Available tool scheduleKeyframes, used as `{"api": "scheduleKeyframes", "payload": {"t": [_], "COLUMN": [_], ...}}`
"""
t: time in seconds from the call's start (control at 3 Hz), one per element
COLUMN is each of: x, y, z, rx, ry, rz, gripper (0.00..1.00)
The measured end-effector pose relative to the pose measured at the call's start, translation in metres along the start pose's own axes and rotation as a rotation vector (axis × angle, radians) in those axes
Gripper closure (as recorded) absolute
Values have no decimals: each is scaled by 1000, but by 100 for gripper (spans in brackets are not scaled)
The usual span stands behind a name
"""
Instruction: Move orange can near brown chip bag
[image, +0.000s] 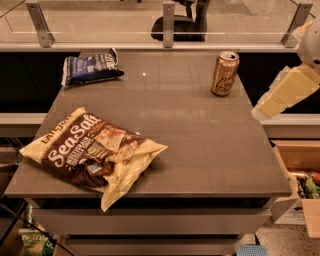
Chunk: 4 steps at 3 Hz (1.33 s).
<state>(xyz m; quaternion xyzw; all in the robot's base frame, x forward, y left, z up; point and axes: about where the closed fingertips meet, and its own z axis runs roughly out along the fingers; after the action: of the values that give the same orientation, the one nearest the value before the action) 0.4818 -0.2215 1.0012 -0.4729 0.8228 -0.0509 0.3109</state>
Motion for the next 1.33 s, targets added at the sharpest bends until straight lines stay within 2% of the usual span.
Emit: {"api": "scheduleKeyframes", "payload": {"t": [0.67,1.0,1.33], "x": [5,-2,-2], "y": [-18,-27,-27], "z": [40,38,38], "rx": [87,123,123], "ry": [-151,-181,-181], "rz": [234,238,238], "gripper": [0,0,0]}}
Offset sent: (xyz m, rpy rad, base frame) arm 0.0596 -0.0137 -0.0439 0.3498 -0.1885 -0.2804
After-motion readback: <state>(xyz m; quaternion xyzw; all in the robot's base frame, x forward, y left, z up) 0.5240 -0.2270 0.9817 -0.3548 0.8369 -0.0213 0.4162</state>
